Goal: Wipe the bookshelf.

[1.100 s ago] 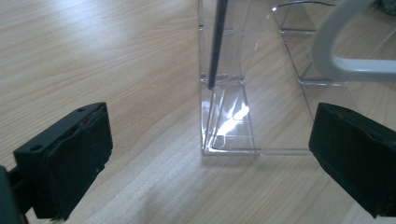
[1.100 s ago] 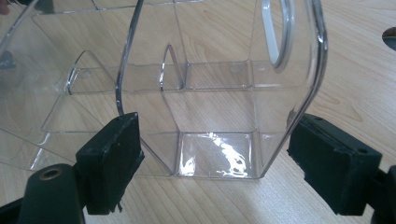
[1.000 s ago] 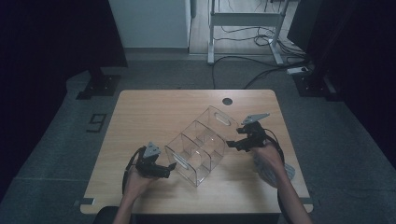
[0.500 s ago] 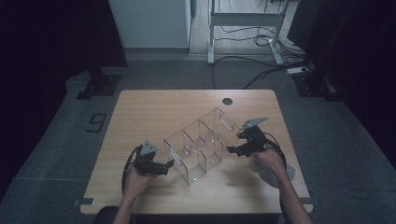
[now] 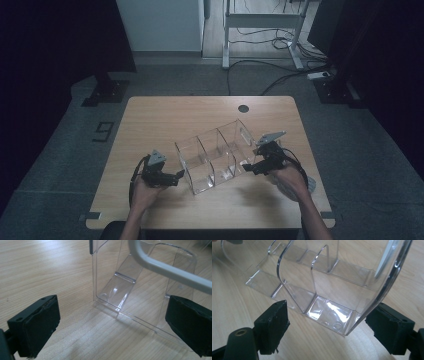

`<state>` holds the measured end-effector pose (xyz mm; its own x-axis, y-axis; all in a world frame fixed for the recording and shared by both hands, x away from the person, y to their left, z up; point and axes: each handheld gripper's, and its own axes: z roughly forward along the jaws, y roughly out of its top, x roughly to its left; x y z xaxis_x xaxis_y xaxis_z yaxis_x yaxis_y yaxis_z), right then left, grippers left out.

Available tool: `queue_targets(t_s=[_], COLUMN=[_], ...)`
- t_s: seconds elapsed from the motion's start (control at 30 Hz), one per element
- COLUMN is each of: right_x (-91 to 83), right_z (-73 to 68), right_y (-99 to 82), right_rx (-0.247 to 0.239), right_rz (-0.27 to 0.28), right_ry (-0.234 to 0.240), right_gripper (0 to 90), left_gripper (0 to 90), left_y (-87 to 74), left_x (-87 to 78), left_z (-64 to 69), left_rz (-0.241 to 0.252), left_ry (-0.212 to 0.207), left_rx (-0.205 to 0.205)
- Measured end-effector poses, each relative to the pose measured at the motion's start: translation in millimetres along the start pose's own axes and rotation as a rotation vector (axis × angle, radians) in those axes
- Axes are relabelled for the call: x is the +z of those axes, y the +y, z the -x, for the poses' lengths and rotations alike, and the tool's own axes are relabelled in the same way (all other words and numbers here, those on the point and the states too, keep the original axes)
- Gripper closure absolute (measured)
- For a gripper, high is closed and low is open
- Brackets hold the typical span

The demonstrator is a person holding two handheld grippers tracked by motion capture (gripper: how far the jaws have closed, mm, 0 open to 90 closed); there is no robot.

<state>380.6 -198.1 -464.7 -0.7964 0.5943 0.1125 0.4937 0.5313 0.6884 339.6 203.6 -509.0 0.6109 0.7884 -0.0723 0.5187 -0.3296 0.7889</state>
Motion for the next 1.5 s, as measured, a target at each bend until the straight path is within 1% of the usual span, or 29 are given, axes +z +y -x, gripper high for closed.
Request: queue_targets(t_s=[0.03, 0.13, 0.17, 0.27, 0.37, 0.4, 0.47, 0.57, 0.6, 0.67, 0.8, 0.9, 0.93, 1.07, 1.1, 1.17, 1.3, 1.4, 1.5], right_x=[0.0, -0.3, -0.3, 0.8, 2.6, 3.8, 4.6, 5.3, 5.5, 5.5, 6.2, 6.8, 6.9, 7.1, 7.4, 7.3, 5.6, 3.1, 0.3], right_z=[-0.7, -3.6, -4.5, -6.6, -10.0, -11.8, -13.6, -16.1, -16.7, -17.1, -18.3, -19.5, -20.2, -21.3, -21.7, -21.8, -21.3, -20.8, -17.6], right_y=[-0.6, -2.2, -2.7, -3.1, -2.6, -2.1, -1.5, -1.1, -1.2, -1.4, -2.0, -2.6, -2.7, -2.5, -2.5, -2.3, -2.0, -1.8, -2.9], right_rx=[0.001, 0.003, 0.004, 0.007, -0.001, -0.005, -0.01, -0.014, -0.012, -0.009, -0.004, -0.005, -0.005, -0.003, -0.005, -0.008, -0.01, -0.014, -0.009], right_rz=[0.004, 0.009, 0.009, 0.012, 0.006, 0.006, 0.003, -0.001, 0.001, 0.003, 0.002, -0.001, -0.002, -0.004, -0.004, -0.006, 0.002, 0.003, 0.002], right_ry=[-0.001, 0.009, 0.016, 0.038, 0.051, 0.054, 0.06, 0.061, 0.06, 0.062, 0.057, 0.056, 0.058, 0.059, 0.059, 0.06, 0.075, 0.063, 0.046], right_gripper=[17.5, 16.9, 16.9, 16.8, 16.6, 16.6, 16.5, 16.2, 16.2, 16.2, 16.0, 15.9, 15.9, 15.8, 15.7, 15.7, 16.0, 15.7, 15.3], left_gripper=[0.0, 0.0, 0.0, 0.0, 0.0, 0.0, 0.0, 0.0, 0.0, 0.0, 0.0, 0.0, 0.0, 0.2, 1.3, 2.9, 4.7, 6.5, 8.3], left_y=[-0.3, -1.0, -2.4, -5.3, -7.7, -10.6, -12.5, -13.5, -14.0, -14.6, -13.7, -11.8, -8.8, -5.0, -4.4, -3.6, -2.3, -2.0, -1.8], left_x=[-2.2, -5.5, -10.5, -16.9, -21.2, -26.7, -31.5, -35.7, -39.3, -41.3, -41.4, -39.9, -36.3, -30.3, -29.1, -27.5, -27.9, -28.7, -29.5], left_z=[0.8, 2.2, 3.9, 6.2, 7.8, 9.8, 11.4, 12.8, 13.9, 16.1, 22.8, 26.2, 30.3, 32.3, 31.9, 30.1, 28.5, 25.6, 20.2], left_rz=[0.005, 0.013, 0.018, 0.022, 0.02, 0.016, 0.011, 0.009, 0.005, -0.003, -0.019, -0.015, -0.013, -0.018, -0.019, -0.016, -0.013, -0.016, -0.018], left_ry=[-0.012, -0.02, -0.027, -0.039, -0.043, -0.048, -0.046, -0.048, -0.056, -0.067, -0.089, -0.093, -0.083, -0.039, -0.026, -0.014, 0.01, 0.024, 0.039], left_rx=[0.001, 0.001, 0.003, 0.007, 0.012, 0.018, 0.026, 0.034, 0.038, 0.047, 0.083, 0.089, 0.091, 0.082, 0.078, 0.068, 0.066, 0.054, 0.033])
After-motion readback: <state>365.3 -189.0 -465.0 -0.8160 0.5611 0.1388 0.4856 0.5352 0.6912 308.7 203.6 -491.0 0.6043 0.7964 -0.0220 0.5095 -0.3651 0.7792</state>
